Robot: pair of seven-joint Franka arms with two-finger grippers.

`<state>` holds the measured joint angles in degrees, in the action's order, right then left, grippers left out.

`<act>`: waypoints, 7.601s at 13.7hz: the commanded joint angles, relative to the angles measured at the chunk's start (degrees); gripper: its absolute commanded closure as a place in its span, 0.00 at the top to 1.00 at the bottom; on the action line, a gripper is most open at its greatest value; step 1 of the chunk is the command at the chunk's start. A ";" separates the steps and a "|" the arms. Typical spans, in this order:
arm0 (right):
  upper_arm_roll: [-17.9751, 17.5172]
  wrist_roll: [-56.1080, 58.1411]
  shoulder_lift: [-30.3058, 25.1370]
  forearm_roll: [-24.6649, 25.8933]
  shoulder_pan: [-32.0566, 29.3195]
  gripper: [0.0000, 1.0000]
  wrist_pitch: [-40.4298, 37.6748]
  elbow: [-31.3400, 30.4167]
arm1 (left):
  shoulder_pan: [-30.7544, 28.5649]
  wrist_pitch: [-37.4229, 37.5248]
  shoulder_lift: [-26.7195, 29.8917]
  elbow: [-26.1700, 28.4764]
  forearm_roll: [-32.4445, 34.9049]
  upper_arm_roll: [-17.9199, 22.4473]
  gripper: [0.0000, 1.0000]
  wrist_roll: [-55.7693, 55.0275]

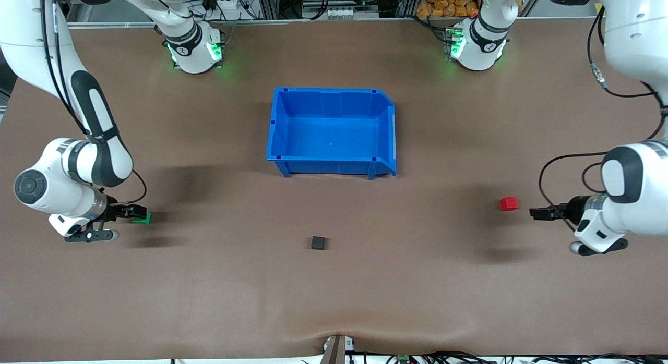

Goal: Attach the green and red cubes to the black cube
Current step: 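Reach the right gripper to the green cube while the left gripper reaches the red cube, then close the right gripper on the green cube while the left gripper grips red, then carry the green cube with the right gripper while the left gripper carries red, then lower the red cube against the black cube with the left gripper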

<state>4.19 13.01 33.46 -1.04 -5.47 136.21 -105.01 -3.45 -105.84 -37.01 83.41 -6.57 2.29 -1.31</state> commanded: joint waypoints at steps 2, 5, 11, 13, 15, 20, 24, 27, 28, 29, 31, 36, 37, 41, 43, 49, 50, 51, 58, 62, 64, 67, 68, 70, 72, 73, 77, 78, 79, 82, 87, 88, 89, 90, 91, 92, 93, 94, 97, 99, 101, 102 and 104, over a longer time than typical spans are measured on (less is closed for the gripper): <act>-0.50 0.27 1.43 0.69 -0.33 1.00 0.81 -0.55 | 3.36 -0.94 -4.38 -1.23 -1.69 -0.36 1.00 -2.02; -0.67 -0.52 1.43 -0.19 -0.24 1.00 0.72 -1.25 | 3.72 -0.94 -6.40 -1.15 -1.08 -0.27 1.00 -2.56; -0.67 -0.53 1.43 -1.16 -0.24 1.00 0.72 -1.25 | 3.63 -3.49 -8.07 -1.14 6.92 -0.27 1.00 -1.68; -0.67 -0.53 1.43 -1.25 -0.24 1.00 0.72 -1.25 | 3.63 -3.49 -8.60 -0.97 6.75 -0.36 1.00 -1.59; -0.76 -0.53 1.43 -1.34 0.02 1.00 0.72 -1.25 | 3.63 -3.49 -9.22 -0.97 6.22 -0.36 1.00 -1.42; -0.76 -0.53 1.78 -1.34 0.37 1.00 2.39 -1.25 | 3.81 -2.79 -9.48 -0.53 6.39 -0.44 0.79 0.52; -0.67 -0.44 1.78 -1.34 0.38 0.67 2.30 -1.25 | 3.81 -2.61 -9.83 -0.44 6.13 -0.53 0.67 1.13; -0.76 -0.53 1.69 -1.34 0.20 0.00 2.21 -1.34 | 3.72 -2.53 -10.01 -0.44 6.04 -0.53 0.67 1.22; -0.76 -0.44 1.69 -1.34 0.20 0.00 2.21 -1.34 | 3.81 -2.18 -10.01 -0.09 6.13 -0.53 0.65 1.22; -0.76 -0.44 1.69 -1.34 0.29 0.00 2.21 -1.34 | 3.81 -2.09 -9.92 0.00 6.13 -0.53 0.64 1.22; -0.76 -0.26 1.61 -1.34 0.37 0.00 2.21 -1.34 | 3.72 -2.00 -10.01 0.00 6.13 -0.62 0.59 1.40; -0.67 0.18 1.25 -1.34 0.29 0.00 2.13 -1.25 | 3.63 -1.91 -10.01 0.17 6.04 -0.80 0.32 1.66; -0.67 0.35 1.08 -1.34 0.29 0.00 1.95 -1.25 | 3.63 -1.91 -9.92 0.17 5.96 -0.80 0.26 1.75; -0.67 6.40 0.90 -1.34 -0.24 0.00 1.95 -1.16 | 3.54 -2.00 -10.18 -0.18 2.10 -0.80 0.15 1.05; -0.67 10.00 0.82 -1.34 -1.12 0.00 2.04 -0.99 | 3.72 -2.09 -11.50 -0.44 -2.02 -0.80 0.11 -0.61; -0.58 22.56 -1.21 -1.34 -1.91 0.00 1.78 0.15 | 6.35 -2.79 -12.90 -3.86 -5.29 -1.23 0.00 -13.61; -0.58 25.63 -1.29 -1.34 -2.00 0.00 1.69 0.77 | 6.35 -2.79 -13.52 -4.83 -6.95 -2.02 0.00 -15.81; -0.58 29.15 -1.38 -1.25 -2.26 0.00 1.69 1.47 | 6.35 -3.49 -14.31 -5.97 -8.44 -2.11 0.00 -18.27; -0.85 61.48 -1.38 -1.34 -2.44 0.00 0.20 8.50 | 14.34 -11.21 -14.93 -7.82 -15.84 -2.20 0.00 -43.21; -4.18 70.57 -0.68 -1.34 -2.18 0.00 -6.03 16.48 | 17.86 -13.24 -16.07 -10.20 -18.55 -2.90 0.00 -57.46; -4.71 70.23 1.85 -1.33 0.27 0.00 -6.75 20.44 | 17.87 -15.26 -16.07 -10.20 -23.20 -4.04 0.00 -61.34; -4.80 70.14 5.90 -1.33 3.36 0.00 -6.49 25.10 | 19.79 -18.86 -16.25 -10.20 -26.65 -4.84 0.00 -67.66; -5.85 70.05 6.78 -1.77 3.97 0.00 -6.31 25.90 | 20.76 -21.48 -16.34 -10.20 -26.65 -4.93 0.00 -70.73; -6.47 69.96 8.63 -3.00 5.38 0.00 -6.22 28.09 | 23.48 -25.19 -18.17 -11.85 -26.65 -4.84 0.00 -75.22; -6.56 69.96 11.00 -4.75 6.61 0.00 -6.22 30.73 | 25.59 -25.73 -20.54 -15.63 -26.65 -4.75 0.00 -80.40; -6.56 69.88 11.88 -5.89 7.31 0.00 -6.22 31.79 | 26.30 -26.60 -21.60 -16.69 -26.74 -4.92 0.00 -82.60; -6.74 70.05 14.35 -7.05 10.21 0.00 -6.22 34.52 | 28.06 -30.82 -25.38 -20.37 -26.65 -4.66 0.00 -89.20; -6.74 70.05 14.35 -7.05 11.09 0.00 -6.31 34.52 | 28.59 -30.83 -27.04 -23.18 -26.74 -4.66 0.00 -92.18; -6.74 70.05 14.70 -7.05 12.23 0.00 -6.14 34.61 | 29.55 -30.91 -28.37 -25.03 -26.65 -4.40 0.00 -93.77; -7.18 69.70 18.38 -9.68 14.43 0.00 -6.14 38.20 | 30.09 -30.92 -28.99 -26.63 -26.74 -4.05 0.00 -94.40; -8.67 68.82 20.59 -9.86 15.76 0.00 -6.92 40.85 | 32.02 -33.73 -30.57 -28.39 -26.83 -4.31 0.00 -97.57; -8.67 68.99 20.59 -9.95 15.41 0.00 -7.36 40.59 | 32.02 -34.25 -31.10 -28.48 -26.83 -4.40 0.00 -97.65; -8.67 69.00 20.50 -9.95 15.66 0.00 -9.11 40.67 | 32.11 -34.60 -31.19 -28.83 -26.91 -4.49 0.00 -98.18; -8.67 68.91 20.33 -9.95 15.93 0.00 -10.26 40.67 | 32.19 -34.69 -31.19 -28.92 -26.92 -4.49 0.00 -99.23; -8.67 68.65 20.15 -10.04 16.11 0.00 -10.79 40.67 | 32.28 -34.87 -31.19 -29.27 -26.92 -4.49 0.00 -99.76; -8.76 68.21 20.15 -10.12 16.19 0.00 -10.97 40.67 | 32.28 -35.04 -31.19 -29.27 -26.92 -4.57 0.00 -100.03; -8.67 66.46 20.24 -10.65 16.37 0.00 -10.88 40.59 | 32.72 -35.13 -31.45 -29.27 -26.92 -4.58 0.00 -100.12; -8.67 64.71 20.24 -10.65 16.81 0.00 -10.97 40.50 | 32.98 -36.09 -31.89 -29.44 -26.92 -4.58 0.00 -100.20; -8.58 65.13 18.92 -10.39 16.20 0.00 -12.10 39.36 | 33.69 -37.16 -32.60 -29.97 -26.92 -4.58 0.00 -100.73; -8.58 65.04 19.10 -10.74 16.11 0.00 -12.20 39.27 | 33.78 -37.24 -32.77 -30.06 -26.92 -4.58 0.00 -100.82; -8.58 65.21 19.10 -10.74 16.37 0.00 -12.20 39.27 | 34.30 -38.21 -32.77 -30.06 -26.92 -4.58 0.00 -100.91; -8.58 65.22 19.10 -10.74 16.37 0.00 -12.29 39.18 | 34.30 -38.21 -32.77 -30.06 -26.92 -4.58 0.00 -100.91; -8.58 64.61 19.01 -10.74 16.54 0.00 -12.29 38.48 | 34.57 -38.30 -32.77 -30.06 -26.92 -4.58 0.00 -100.99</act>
<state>-4.24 78.53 52.92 -10.98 10.98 124.53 -65.90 30.14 -143.26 -67.79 56.15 -32.47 -2.74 -101.08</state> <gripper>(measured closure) 0.608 0.608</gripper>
